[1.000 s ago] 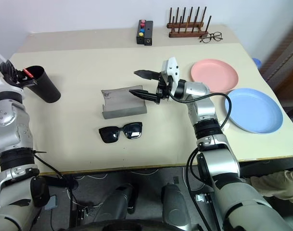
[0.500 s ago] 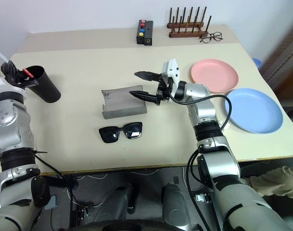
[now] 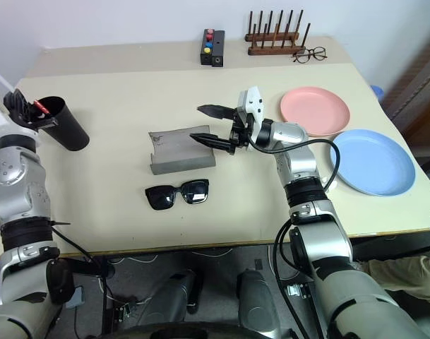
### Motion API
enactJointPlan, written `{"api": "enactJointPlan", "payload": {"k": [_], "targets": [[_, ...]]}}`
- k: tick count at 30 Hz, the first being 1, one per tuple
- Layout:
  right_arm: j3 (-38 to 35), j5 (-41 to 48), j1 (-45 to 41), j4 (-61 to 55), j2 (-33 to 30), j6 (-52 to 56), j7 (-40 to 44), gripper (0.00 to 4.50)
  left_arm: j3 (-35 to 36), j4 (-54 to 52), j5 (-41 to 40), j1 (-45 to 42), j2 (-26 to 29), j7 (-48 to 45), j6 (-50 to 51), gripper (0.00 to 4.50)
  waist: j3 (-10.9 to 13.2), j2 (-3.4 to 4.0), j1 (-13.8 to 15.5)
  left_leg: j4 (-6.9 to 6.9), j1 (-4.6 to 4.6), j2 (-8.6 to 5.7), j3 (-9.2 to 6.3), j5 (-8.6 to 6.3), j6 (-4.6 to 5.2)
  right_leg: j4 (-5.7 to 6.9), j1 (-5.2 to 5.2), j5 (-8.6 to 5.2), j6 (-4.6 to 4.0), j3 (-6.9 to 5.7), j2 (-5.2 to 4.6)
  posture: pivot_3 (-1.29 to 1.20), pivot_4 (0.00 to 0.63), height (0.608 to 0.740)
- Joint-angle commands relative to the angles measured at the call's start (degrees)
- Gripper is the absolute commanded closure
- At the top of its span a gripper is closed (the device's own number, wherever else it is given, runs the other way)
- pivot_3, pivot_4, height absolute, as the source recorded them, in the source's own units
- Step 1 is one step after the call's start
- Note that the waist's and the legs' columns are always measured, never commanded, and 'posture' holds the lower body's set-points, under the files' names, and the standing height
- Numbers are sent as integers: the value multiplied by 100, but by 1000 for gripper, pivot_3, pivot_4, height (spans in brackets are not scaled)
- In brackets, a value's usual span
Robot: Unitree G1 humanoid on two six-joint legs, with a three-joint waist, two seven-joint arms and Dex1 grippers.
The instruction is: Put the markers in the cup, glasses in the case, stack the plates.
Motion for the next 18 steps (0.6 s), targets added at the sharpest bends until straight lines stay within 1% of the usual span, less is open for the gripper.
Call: {"api": "enactJointPlan", "payload": {"k": [1,18], "targets": [[-150,148,-87,-245,42,-21,2,988,3,-233,-53,-16,37,-12,-67,4465,0,0,0,0,0,0,0,0,0,0,0,0,0,0,0,0,150,740],[-177,207,-45,-372,68,27,-41,988,-9,-215,-24,0,31,-75,-68,4465,0,0,0,0,0,0,0,0,0,0,0,0,0,0,0,0,150,740]]}}
